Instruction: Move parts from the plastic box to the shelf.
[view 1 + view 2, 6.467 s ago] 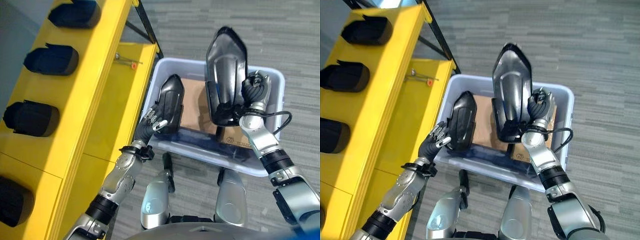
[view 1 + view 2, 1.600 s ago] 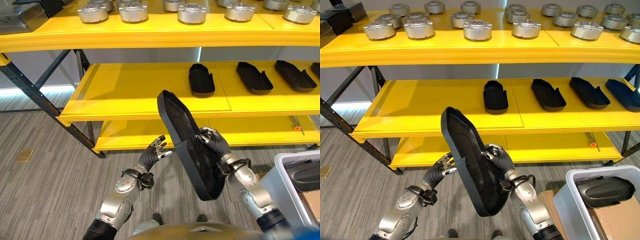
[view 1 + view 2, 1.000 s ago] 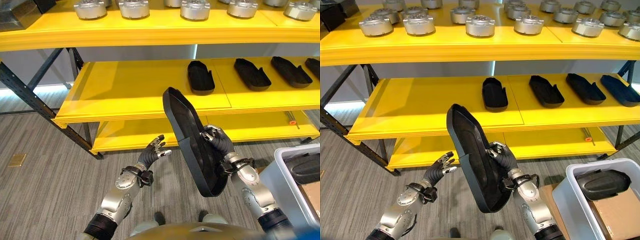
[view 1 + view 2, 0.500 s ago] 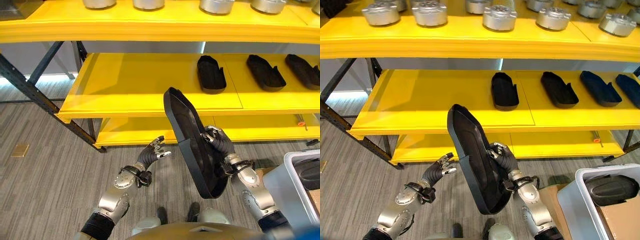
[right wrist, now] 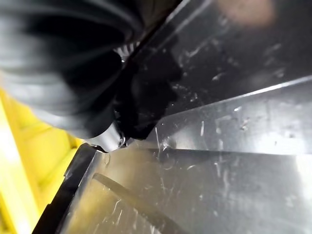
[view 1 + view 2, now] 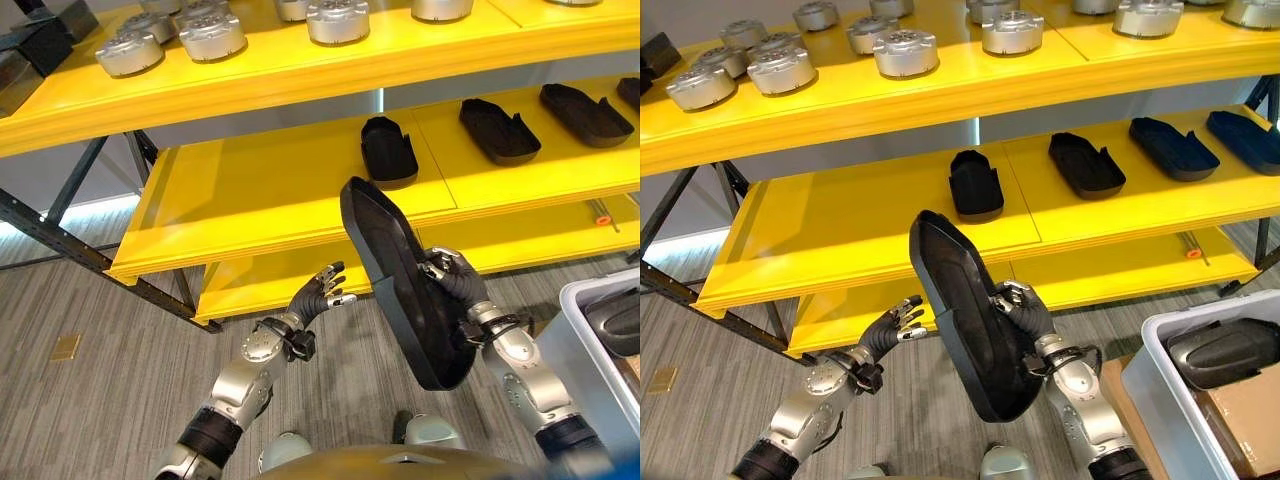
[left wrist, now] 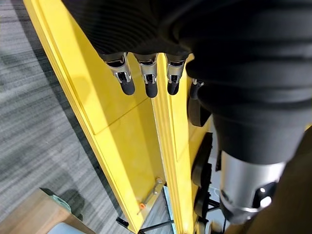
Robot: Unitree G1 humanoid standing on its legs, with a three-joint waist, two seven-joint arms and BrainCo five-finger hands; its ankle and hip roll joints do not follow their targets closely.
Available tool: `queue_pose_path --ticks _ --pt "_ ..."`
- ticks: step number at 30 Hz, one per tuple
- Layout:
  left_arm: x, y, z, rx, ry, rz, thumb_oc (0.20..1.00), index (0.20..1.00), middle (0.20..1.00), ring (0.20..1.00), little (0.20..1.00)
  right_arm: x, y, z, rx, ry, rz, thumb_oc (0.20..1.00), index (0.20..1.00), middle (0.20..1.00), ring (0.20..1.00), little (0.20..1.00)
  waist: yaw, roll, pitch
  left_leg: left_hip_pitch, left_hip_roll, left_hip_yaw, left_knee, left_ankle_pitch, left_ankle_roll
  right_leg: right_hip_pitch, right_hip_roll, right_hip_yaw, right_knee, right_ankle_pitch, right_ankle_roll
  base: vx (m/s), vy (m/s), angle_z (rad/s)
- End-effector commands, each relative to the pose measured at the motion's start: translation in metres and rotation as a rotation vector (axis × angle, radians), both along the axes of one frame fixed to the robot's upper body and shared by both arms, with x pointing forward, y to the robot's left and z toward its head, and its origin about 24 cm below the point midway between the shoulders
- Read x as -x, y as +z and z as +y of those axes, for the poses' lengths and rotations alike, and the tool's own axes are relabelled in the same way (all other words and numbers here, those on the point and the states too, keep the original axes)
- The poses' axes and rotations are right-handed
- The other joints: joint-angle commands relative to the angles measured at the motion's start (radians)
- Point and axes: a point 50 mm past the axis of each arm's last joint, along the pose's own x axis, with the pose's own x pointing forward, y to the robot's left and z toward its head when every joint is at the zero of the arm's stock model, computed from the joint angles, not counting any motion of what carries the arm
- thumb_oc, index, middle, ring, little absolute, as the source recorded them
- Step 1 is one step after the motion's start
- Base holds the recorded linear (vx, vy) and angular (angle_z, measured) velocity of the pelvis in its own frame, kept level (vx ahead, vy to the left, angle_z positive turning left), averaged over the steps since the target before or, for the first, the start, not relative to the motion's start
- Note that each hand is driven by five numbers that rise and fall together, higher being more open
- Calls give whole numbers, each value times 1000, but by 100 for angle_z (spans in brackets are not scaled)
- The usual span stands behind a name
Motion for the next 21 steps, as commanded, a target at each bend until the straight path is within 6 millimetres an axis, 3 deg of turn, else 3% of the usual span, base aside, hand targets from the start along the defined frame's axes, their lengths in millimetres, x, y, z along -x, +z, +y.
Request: queue_pose_path --ticks 1,3,9,10,12,13,17,18,19,20,21 --pt "1 17 4 63 9 -94 1000 1000 1000 1000 1000 -12 28 19 -111 90 -139 200 200 200 200 200 43 -14 -13 51 -77 -2 -12 92 47 28 -81 130 61 -12 71 273 709 -63" --pt "-4 16 4 31 7 -101 1000 1000 1000 1000 1000 -11 23 23 -126 102 -119 200 200 200 200 200 38 -11 -18 66 -146 29 22 -34 84 28 -125 129 78 0 92 301 773 -34" --pt "-12 18 8 -34 20 -131 1000 1000 1000 1000 1000 -13 25 38 -111 138 -127 200 200 200 200 200 71 -25 -4 62 -213 19 14 -81 119 17 -195 104 45 81 150 81 402 20" --pt "-11 19 14 -48 15 -135 1000 1000 1000 1000 1000 -14 28 39 -107 130 -140 200 200 200 200 200 92 -35 2 66 -242 28 21 -104 141 19 -232 71 44 116 156 75 493 12" --pt "-9 18 17 -52 8 -135 1000 1000 1000 1000 1000 -14 29 38 -110 119 -145 200 200 200 200 200 106 -40 6 64 -259 45 29 -119 155 18 -250 41 51 133 157 77 436 -3" --pt "-8 18 18 -53 3 -132 1000 1000 1000 1000 1000 -14 30 38 -114 114 -147 200 200 200 200 200 119 -47 11 76 -280 60 39 -154 165 22 -270 7 72 153 173 79 409 -12" --pt "-2 19 18 -61 -12 -139 1000 1000 1000 1000 1000 -16 31 43 -130 110 -157 200 200 200 200 200 161 -59 31 103 -316 150 45 -199 192 -9 -331 -148 121 263 204 16 290 -58" --pt "-2 22 19 -64 -20 -146 1000 1000 1000 1000 1000 -17 32 42 -128 111 -164 200 200 200 200 200 161 -59 36 111 -325 162 36 -206 199 -28 -313 -161 126 253 203 18 231 -101" --pt "-3 23 18 -62 -22 -149 1000 1000 1000 1000 1000 -16 32 40 -120 110 -162 200 200 200 200 200 143 -62 37 112 -332 148 30 -208 201 -43 -253 -128 92 219 194 95 195 -66" --pt "-4 24 15 -48 -24 -136 1000 1000 1000 1000 1000 -15 32 40 -101 112 -158 200 200 200 200 200 115 -73 39 124 -351 129 14 -213 203 -79 -200 -80 45 226 199 125 101 -21" --pt "-4 24 14 -49 -23 -134 1000 1000 1000 1000 1000 -15 32 39 -97 112 -156 200 200 200 200 200 111 -77 41 131 -357 132 7 -215 202 -87 -194 -81 24 240 205 167 59 37"
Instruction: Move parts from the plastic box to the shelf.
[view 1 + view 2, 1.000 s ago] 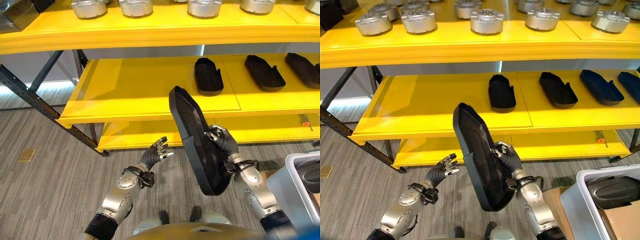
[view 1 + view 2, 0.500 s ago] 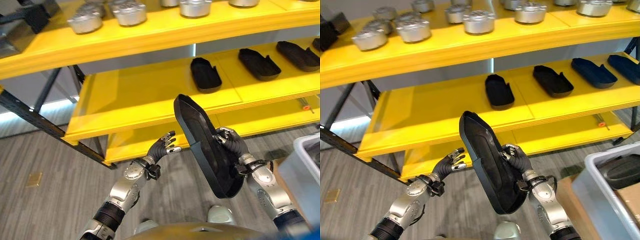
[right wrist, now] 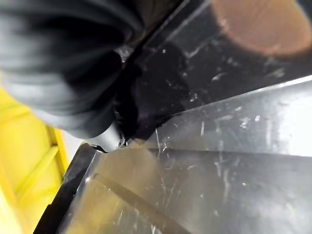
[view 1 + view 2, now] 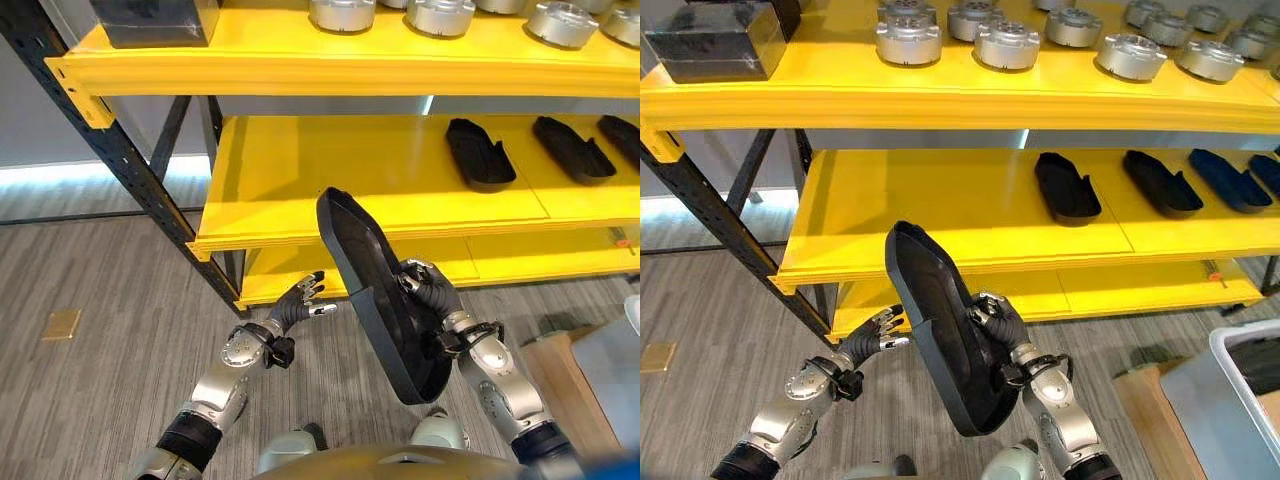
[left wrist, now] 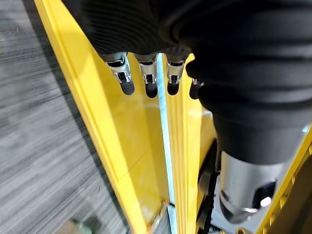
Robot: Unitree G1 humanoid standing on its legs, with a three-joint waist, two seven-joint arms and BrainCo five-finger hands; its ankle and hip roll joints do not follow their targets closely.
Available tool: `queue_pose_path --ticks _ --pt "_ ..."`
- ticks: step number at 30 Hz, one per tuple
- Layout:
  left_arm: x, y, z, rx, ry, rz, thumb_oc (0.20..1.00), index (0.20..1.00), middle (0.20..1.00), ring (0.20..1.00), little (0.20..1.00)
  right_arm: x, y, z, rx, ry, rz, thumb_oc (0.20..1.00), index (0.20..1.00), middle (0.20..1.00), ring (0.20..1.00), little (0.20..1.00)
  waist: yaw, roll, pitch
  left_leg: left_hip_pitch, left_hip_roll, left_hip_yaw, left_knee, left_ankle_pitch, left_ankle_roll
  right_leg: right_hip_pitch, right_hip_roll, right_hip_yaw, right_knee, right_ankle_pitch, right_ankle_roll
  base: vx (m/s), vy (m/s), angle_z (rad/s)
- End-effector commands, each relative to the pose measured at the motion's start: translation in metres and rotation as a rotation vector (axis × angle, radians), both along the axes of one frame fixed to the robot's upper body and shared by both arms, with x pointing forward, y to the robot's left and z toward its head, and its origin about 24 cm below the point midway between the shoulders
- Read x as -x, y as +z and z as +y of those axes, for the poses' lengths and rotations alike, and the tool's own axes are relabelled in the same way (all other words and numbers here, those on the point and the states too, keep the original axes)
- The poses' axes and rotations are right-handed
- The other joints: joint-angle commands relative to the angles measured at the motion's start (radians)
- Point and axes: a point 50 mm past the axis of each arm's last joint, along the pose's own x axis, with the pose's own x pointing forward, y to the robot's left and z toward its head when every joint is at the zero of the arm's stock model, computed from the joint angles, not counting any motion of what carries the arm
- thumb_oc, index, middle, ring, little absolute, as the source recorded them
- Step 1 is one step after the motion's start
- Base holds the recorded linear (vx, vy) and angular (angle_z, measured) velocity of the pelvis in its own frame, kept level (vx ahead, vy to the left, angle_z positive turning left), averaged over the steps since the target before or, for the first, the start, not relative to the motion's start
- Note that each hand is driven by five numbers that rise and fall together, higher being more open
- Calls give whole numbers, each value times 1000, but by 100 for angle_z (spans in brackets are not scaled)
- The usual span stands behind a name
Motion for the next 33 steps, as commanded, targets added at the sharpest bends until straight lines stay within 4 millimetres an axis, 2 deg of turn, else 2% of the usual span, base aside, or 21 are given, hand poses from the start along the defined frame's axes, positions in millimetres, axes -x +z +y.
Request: queue_pose_path --ticks 1,2,3,4,6,8,9,12,14,15,17,18,21,25,30,33 --pt "-9 27 -11 50 -32 -128 1000 1000 1000 1000 1000 -18 39 -2 -10 5 -193 200 200 200 200 200 -19 -11 -7 44 -3 -35 62 -56 -60 54 42 -2 -190 84 44 199 -33 66" --pt "-7 25 -15 57 -46 -123 1000 1000 1000 1000 1000 -20 39 -6 -8 -7 -195 200 200 200 200 200 -23 -23 0 65 -16 -46 47 -65 -60 28 44 12 -263 158 68 202 -61 46" --pt "-7 24 -15 58 -50 -123 1000 1000 1000 1000 1000 -20 38 -7 -11 -10 -193 200 200 200 200 200 -26 -24 1 67 -17 -50 46 -67 -60 24 47 21 -274 163 69 202 -97 23" --pt "-5 23 -17 60 -58 -122 1000 1000 1000 1000 1000 -20 38 -9 -14 -18 -186 200 200 200 200 200 -33 -24 2 70 -19 -63 44 -70 -58 15 55 47 -293 167 70 183 -96 14" --pt "-2 21 -23 65 -84 -116 1000 1000 1000 1000 1000 -18 35 -14 -25 -42 -167 200 200 200 200 200 -61 -25 0 75 -22 -106 45 -77 -50 0 81 144 -311 156 65 248 -169 39" --pt "-1 17 -28 47 -93 -112 1000 1000 1000 1000 1000 -15 33 -19 -15 -38 -151 200 200 200 200 200 -93 -39 -15 64 -16 -133 51 -59 -52 -1 110 229 -293 115 36 345 -318 138" --pt "3 13 -28 76 -58 -82 1000 1000 1000 1000 1000 -15 30 -19 -16 -36 -119 200 200 200 200 200 -95 -32 -30 81 7 -122 42 -66 -62 25 134 219 -275 54 27 365 -260 135" --pt "6 11 -30 140 -22 -46 1000 1000 1000 1000 1000 -15 27 -18 0 -38 -95 200 200 200 200 200 -93 -28 -45 95 26 -109 35 -59 -75 46 149 198 -265 14 1 266 -205 16" --pt "11 9 -32 166 12 -42 1000 1000 1000 1000 1000 -15 23 -17 14 -63 -78 200 200 200 200 200 -87 -20 -57 103 67 -71 43 -52 -99 86 179 157 -249 -45 -43 370 -280 -15" --pt "10 10 -32 170 13 -44 1000 1000 1000 1000 1000 -15 22 -17 16 -69 -78 200 200 200 200 200 -87 -20 -56 96 74 -67 50 -48 -103 86 183 153 -241 -56 -50 239 -244 -14" --pt "8 14 -34 246 26 -36 1000 1000 1000 1000 1000 -17 24 -18 44 -65 -93 200 200 200 200 200 -85 -15 -47 59 104 -62 98 -29 -117 79 197 148 -206 -94 -75 201 -261 -10" --pt "7 19 -34 292 30 -49 1000 1000 1000 1000 1000 -18 25 -17 51 -57 -96 200 200 200 200 200 -85 -9 -42 37 126 -59 139 1 -133 79 212 148 -188 -119 -94 222 -275 -2" --pt "4 27 -38 331 25 -76 1000 1000 1000 1000 1000 -18 24 -19 61 -54 -100 200 200 200 200 200 -89 0 -34 0 164 -54 193 58 -158 85 232 148 -171 -150 -121 136 -171 -3" --pt "3 32 -46 337 -12 -88 1000 1000 1000 1000 1000 -18 25 -20 63 -56 -104 200 200 200 200 200 -98 12 -32 -24 170 -61 247 80 -170 86 240 155 -149 -178 -142 113 -61 8" --pt "9 28 -48 331 -20 -69 1000 1000 1000 1000 1000 -16 24 -18 44 -60 -101 200 200 200 200 200 -97 19 -40 -38 164 -77 298 91 -171 104 250 172 -144 -201 -158 98 -88 -9" --pt "9 28 -48 337 -30 -60 1000 1000 1000 1000 1000 -18 25 -19 50 -65 -109 200 200 200 200 200 -96 23 -37 -47 176 -81 318 98 -176 107 256 176 -139 -210 -167 30 -129 9"
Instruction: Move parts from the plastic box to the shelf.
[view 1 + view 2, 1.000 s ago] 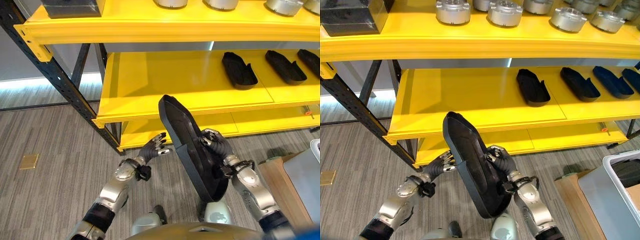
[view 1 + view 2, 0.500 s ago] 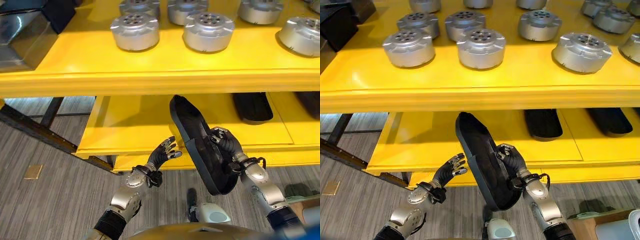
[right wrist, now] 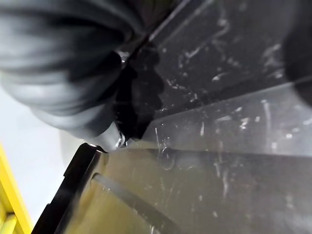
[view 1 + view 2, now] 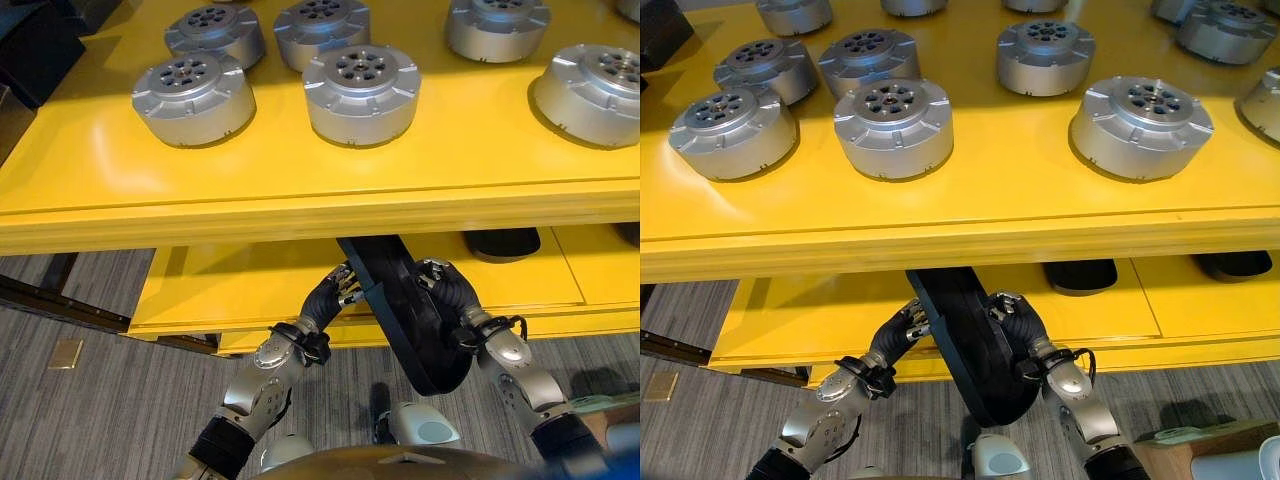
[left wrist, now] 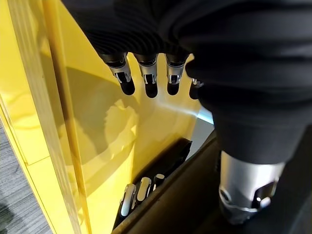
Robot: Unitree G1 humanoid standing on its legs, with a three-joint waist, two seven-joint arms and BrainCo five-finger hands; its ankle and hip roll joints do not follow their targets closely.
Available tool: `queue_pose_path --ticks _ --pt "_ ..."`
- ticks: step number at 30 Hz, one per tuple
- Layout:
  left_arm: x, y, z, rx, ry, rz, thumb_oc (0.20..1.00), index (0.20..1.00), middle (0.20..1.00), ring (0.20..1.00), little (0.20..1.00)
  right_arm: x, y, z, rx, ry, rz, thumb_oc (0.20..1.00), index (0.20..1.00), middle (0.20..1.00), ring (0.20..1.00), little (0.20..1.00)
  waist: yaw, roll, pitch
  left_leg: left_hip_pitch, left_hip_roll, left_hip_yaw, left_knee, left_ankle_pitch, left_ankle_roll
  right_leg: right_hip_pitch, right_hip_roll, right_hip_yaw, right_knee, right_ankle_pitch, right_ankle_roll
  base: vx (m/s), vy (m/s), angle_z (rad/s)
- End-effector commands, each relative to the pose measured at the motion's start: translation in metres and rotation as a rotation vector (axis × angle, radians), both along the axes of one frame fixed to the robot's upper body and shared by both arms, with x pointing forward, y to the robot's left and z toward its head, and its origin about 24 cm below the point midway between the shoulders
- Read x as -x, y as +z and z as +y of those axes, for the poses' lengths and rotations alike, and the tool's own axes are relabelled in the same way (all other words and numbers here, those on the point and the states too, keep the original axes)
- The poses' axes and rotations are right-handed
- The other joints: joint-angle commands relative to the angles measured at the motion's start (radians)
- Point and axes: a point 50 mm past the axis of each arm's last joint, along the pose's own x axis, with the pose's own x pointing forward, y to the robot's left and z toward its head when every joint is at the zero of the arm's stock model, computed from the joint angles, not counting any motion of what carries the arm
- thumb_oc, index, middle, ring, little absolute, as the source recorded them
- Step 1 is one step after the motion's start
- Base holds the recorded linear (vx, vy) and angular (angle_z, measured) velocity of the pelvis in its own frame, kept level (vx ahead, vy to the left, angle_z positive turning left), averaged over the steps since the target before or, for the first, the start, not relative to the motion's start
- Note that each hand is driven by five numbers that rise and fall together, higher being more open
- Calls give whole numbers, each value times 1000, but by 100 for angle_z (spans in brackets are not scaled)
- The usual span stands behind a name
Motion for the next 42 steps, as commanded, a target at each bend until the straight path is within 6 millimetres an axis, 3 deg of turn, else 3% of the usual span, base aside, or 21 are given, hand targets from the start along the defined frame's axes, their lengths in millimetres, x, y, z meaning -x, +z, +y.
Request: queue_pose_path --ticks 1,7,12,14,15,18,20,21,26,29,34,42 --pt "0 13 -4 43 -34 -70 1000 1000 1000 1000 1000 -13 28 5 -60 -4 -158 200 200 200 200 200 -1 -18 -15 -11 -42 12 -67 74 25 45 -85 -41 29 -23 112 38 -112 5" --pt "3 10 -2 41 -12 -51 1000 1000 1000 1000 1000 -12 26 5 -89 13 -134 200 200 200 200 200 -3 -12 -20 -14 -26 8 -8 103 9 60 -81 -35 26 -38 95 37 -131 -4" --pt "4 8 0 42 0 -43 1000 1000 1000 1000 1000 -8 25 12 -108 50 -133 200 200 200 200 200 5 -13 -18 -83 -8 1 156 152 -14 81 -63 -44 5 -51 68 13 -158 1" --pt "4 6 -1 65 -13 -19 1000 1000 1000 1000 1000 -8 26 13 -120 52 -138 200 200 200 200 200 7 -14 -12 -102 0 0 137 145 -7 80 -66 -37 8 -49 71 -7 59 5" --pt "5 5 -4 93 -39 -6 1000 1000 1000 1000 1000 -9 28 16 -139 60 -143 200 200 200 200 200 4 -5 -7 -93 15 14 9 152 -3 74 -78 -38 17 -47 85 3 211 -8" --pt "7 9 -7 110 -90 -30 1000 1000 1000 1000 1000 -10 29 12 -101 29 -149 200 200 200 200 200 -1 17 3 -113 84 13 -222 302 -52 101 -104 -45 -2 -45 105 18 298 -2" --pt "7 10 -6 115 -88 -37 1000 1000 1000 1000 1000 -10 29 11 -94 25 -146 200 200 200 200 200 5 20 8 -134 97 -9 -244 329 -42 100 -111 -43 -7 -28 105 -30 220 10" --pt "6 11 -5 125 -78 -39 1000 1000 1000 1000 1000 -11 27 9 -81 28 -147 200 200 200 200 200 10 18 8 -120 76 -28 -276 276 -26 105 -133 -31 -8 -22 122 -28 250 -5" --pt "1 10 -8 133 -113 -17 1000 1000 1000 1000 1000 -8 26 4 -111 -17 -162 200 200 200 200 200 -3 23 -5 -68 28 -9 -308 203 -10 108 -144 -25 -8 -13 140 11 201 -31" --pt "0 7 -7 101 -116 1 1000 1000 1000 1000 1000 -5 20 -3 -135 -66 -129 200 200 200 200 200 -17 4 -20 -3 -38 13 -349 103 27 120 -154 5 -43 29 172 59 228 32" --pt "1 5 -6 82 -106 13 1000 1000 1000 1000 1000 -4 18 1 -159 -78 -113 200 200 200 200 200 -7 -12 -25 17 -51 18 -361 82 39 130 -158 3 -64 42 186 11 26 10" --pt "-1 11 1 48 -62 -36 1000 1000 1000 1000 1000 -9 20 7 -150 -62 -118 200 200 200 200 200 33 -29 -15 -2 -60 10 -329 65 49 133 -159 -33 -39 22 181 -30 -23 8"
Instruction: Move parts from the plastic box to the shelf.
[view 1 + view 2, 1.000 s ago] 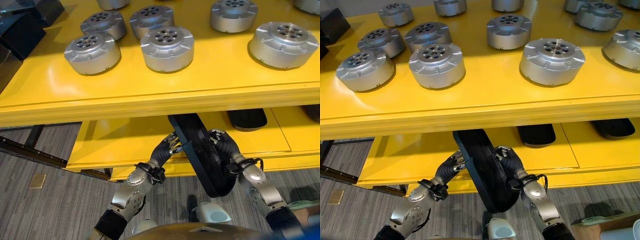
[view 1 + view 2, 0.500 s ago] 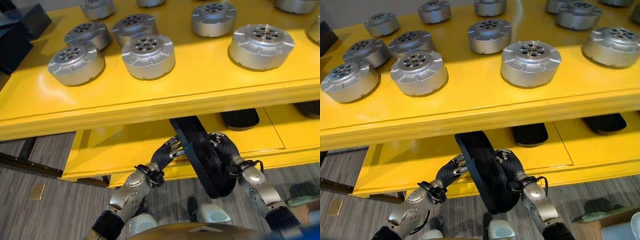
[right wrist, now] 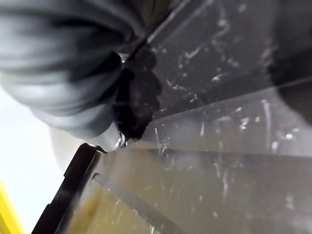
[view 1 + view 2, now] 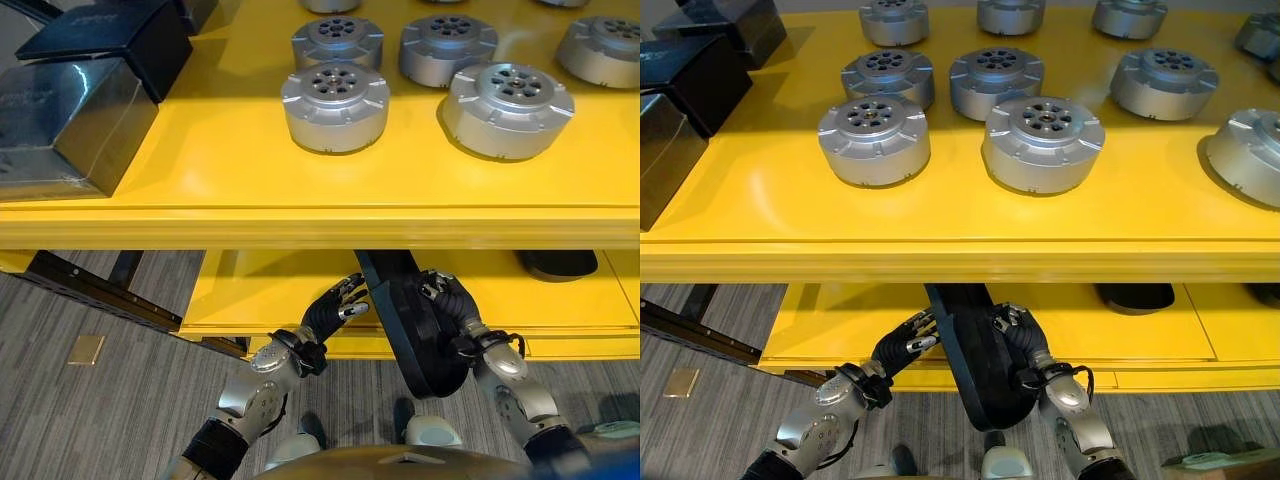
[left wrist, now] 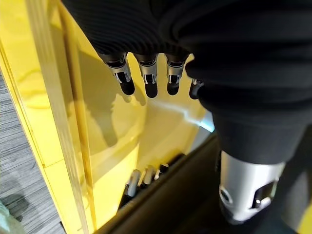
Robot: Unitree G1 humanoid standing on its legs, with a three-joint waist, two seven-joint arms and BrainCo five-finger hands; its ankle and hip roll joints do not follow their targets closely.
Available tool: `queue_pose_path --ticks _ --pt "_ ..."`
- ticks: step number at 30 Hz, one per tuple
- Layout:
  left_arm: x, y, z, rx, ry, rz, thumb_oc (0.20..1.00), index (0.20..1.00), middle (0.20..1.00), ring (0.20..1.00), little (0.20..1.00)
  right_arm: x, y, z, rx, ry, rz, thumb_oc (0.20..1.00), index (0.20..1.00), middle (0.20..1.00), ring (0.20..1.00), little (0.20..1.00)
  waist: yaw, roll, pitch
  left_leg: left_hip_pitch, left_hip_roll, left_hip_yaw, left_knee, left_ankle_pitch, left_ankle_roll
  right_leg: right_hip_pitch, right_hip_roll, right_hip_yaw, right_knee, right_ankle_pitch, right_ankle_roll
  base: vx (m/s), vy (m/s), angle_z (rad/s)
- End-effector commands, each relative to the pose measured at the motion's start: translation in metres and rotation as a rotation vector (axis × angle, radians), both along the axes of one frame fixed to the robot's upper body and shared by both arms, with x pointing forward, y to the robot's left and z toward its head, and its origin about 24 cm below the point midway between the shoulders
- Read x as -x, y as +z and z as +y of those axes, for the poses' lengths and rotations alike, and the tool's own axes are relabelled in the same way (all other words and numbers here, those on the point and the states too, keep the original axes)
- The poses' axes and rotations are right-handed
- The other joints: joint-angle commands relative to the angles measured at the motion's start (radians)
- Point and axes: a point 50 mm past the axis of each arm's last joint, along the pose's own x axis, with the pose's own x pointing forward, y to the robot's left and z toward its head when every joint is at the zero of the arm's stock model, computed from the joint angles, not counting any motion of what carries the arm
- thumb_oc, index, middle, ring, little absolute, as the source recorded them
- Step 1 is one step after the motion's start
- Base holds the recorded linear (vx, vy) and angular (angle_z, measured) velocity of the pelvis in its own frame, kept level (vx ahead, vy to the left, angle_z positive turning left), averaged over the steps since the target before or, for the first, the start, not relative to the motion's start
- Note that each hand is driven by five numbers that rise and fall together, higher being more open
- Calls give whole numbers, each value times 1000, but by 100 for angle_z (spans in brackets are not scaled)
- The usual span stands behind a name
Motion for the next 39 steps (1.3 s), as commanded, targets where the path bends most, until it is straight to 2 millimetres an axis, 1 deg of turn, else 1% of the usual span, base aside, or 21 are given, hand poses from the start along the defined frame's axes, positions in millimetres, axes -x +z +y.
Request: queue_pose_path --ticks 1,2,6,10,16,22,24,25,28,31,32,35,36,37,39 --pt "-11 25 -2 40 17 -139 1000 1000 1000 1000 1000 -17 37 9 -58 20 -183 200 200 200 200 200 5 -27 -2 -10 76 2 113 -30 -19 15 -42 -47 75 -18 17 -83 -39 -2" --pt "-15 30 -1 35 23 -159 1000 1000 1000 1000 1000 -21 38 9 -46 20 -181 200 200 200 200 200 18 -30 13 -34 81 -7 166 -53 -26 9 -44 -64 121 -51 14 -67 -31 -4" --pt "-19 35 0 41 32 -173 1000 1000 1000 1000 1000 -28 42 8 -39 25 -196 200 200 200 200 200 34 -36 37 -91 93 -12 260 -76 -24 -13 -44 -80 192 -86 -4 -69 -43 0" --pt "-21 37 -1 48 25 -168 1000 1000 1000 1000 1000 -34 42 7 -33 7 -187 200 200 200 200 200 49 -41 53 -131 100 -25 329 -94 -17 -29 -42 -79 245 -111 -17 -12 -23 3" --pt "-18 33 -3 27 9 -131 1000 1000 1000 1000 1000 -39 34 3 11 -55 -131 200 200 200 200 200 63 -39 73 -146 102 -35 375 -101 -10 -36 -41 -74 278 -119 -22 34 -11 1" --pt "-23 40 1 -23 47 -186 1000 1000 1000 1000 1000 -50 33 -9 65 -125 -100 200 200 200 200 200 77 -35 96 -162 102 -37 415 -111 -5 -50 -45 -74 311 -123 -25 6 11 -4" --pt "-29 54 16 -29 142 -266 1000 1000 1000 1000 1000 -60 35 -21 86 -181 -70 200 200 200 200 200 95 -31 115 -178 108 -34 460 -125 0 -68 -55 -85 356 -136 -29 5 34 -3" --pt "-35 66 26 -37 206 -330 1000 1000 1000 1000 1000 -66 37 -27 72 -221 -53 200 200 200 200 200 107 -30 130 -195 112 -34 497 -139 4 -90 -63 -92 400 -145 -30 -42 22 -2" --pt "-40 88 39 1 270 -407 1000 1000 1000 1000 1000 -77 44 -38 58 -281 -38 200 200 200 200 200 127 -23 154 -230 123 -39 563 -165 11 -131 -87 -108 481 -163 -33 -70 18 2" --pt "-43 100 46 12 300 -458 1000 1000 1000 1000 1000 -85 51 -44 58 -309 -45 200 200 200 200 200 138 -20 172 -262 126 -47 626 -191 19 -163 -102 -113 538 -175 -38 -102 15 8" --pt "-46 117 52 76 357 -536 1000 1000 1000 1000 1000 -93 59 -48 70 -323 -52 200 200 200 200 200 146 -18 190 -297 123 -55 695 -236 35 -210 -122 -115 615 -193 -43 -150 40 3" --pt "-47 134 57 179 405 -595 1000 1000 1000 1000 1000 -102 66 -52 90 -351 -44 200 200 200 200 200 156 -21 209 -341 120 -66 789 -289 50 -262 -143 -115 701 -219 -49 -99 21 6" --pt "-48 137 56 193 407 -604 1000 1000 1000 1000 1000 -104 66 -52 89 -355 -36 200 200 200 200 200 158 -22 213 -350 120 -66 808 -305 55 -273 -149 -117 720 -224 -49 -63 -2 13" --pt "-49 141 54 217 413 -616 1000 1000 1000 1000 1000 -106 65 -54 83 -366 -21 200 200 200 200 200 162 -26 220 -365 121 -68 838 -332 64 -293 -159 -121 753 -230 -50 -63 -6 9" --pt "-51 145 51 269 413 -603 1000 1000 1000 1000 1000 -109 65 -58 101 -381 -5 200 200 200 200 200 164 -30 230 -387 132 -71 873 -354 72 -325 -172 -125 803 -242 -51 -82 -12 12"
